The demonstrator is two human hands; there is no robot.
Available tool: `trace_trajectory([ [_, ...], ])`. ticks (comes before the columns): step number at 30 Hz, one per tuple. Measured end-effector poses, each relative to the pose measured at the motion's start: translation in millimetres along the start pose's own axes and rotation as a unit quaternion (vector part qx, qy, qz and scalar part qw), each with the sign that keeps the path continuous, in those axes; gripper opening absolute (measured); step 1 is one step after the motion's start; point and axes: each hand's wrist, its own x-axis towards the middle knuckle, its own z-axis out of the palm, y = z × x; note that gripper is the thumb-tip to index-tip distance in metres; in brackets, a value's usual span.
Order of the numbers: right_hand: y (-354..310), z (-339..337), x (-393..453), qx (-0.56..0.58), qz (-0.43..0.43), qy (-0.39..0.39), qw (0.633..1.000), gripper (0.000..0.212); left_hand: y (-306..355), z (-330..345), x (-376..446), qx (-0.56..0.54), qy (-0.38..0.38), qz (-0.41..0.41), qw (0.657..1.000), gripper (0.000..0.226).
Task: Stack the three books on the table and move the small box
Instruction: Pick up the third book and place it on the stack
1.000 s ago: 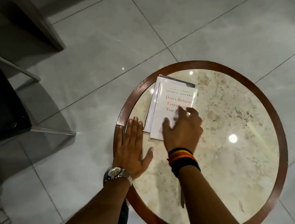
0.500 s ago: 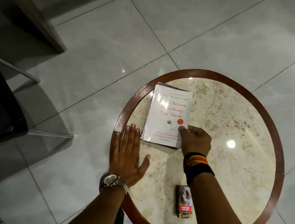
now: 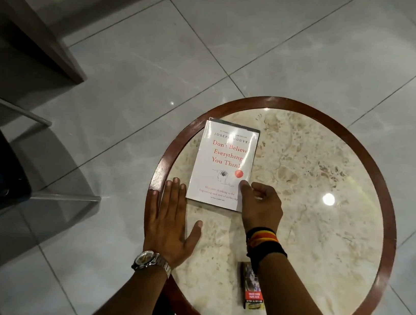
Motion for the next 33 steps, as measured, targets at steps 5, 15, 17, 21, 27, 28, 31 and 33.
trace_trajectory([
  [5, -6.8, -1.2, 8.0, 0.022, -0.008, -0.013, 1.000, 0.046, 0.3, -1.8, 1.4, -0.005, -0.009, -0.008, 1.000, 0.095],
  [15, -25.3, 10.2, 26.3, 0.022, -0.021, -0.052, 0.998, 0.055, 36.3, -64.3, 51.1, -0.248, 0.013, -0.161, 0.955, 0.074],
  [17, -29.7, 9.8, 23.8, 0.020, -0.018, -0.047, 0.999, 0.054, 57.2, -83.4, 81.8, -0.306, -0.034, -0.190, 0.932, 0.067],
  [21, -34.4, 10.1, 23.6, 0.023, 0.000, -0.057, 0.998, 0.049, 86.0, -101.1, 121.6, -0.404, -0.092, -0.311, 0.855, 0.062],
  [27, -31.4, 2.8, 38.8, 0.084, 0.048, -0.099, 0.990, 0.062, 73.8, -108.8, 142.0, -0.509, -0.089, -0.386, 0.764, 0.015],
  [28, -29.8, 1.2, 39.9, 0.098, 0.054, -0.111, 0.988, 0.059, 67.8, -109.8, 142.4, -0.522, -0.100, -0.382, 0.756, 0.017],
  [31, -27.5, -8.4, 41.5, 0.147, 0.059, -0.161, 0.974, 0.023, 61.8, -121.2, 143.1, -0.584, -0.130, -0.349, 0.721, 0.012],
  [33, -30.3, -19.5, 40.1, 0.177, 0.029, -0.178, 0.968, 0.015, 65.4, -130.0, 142.9, -0.599, -0.124, -0.301, 0.731, 0.016],
])
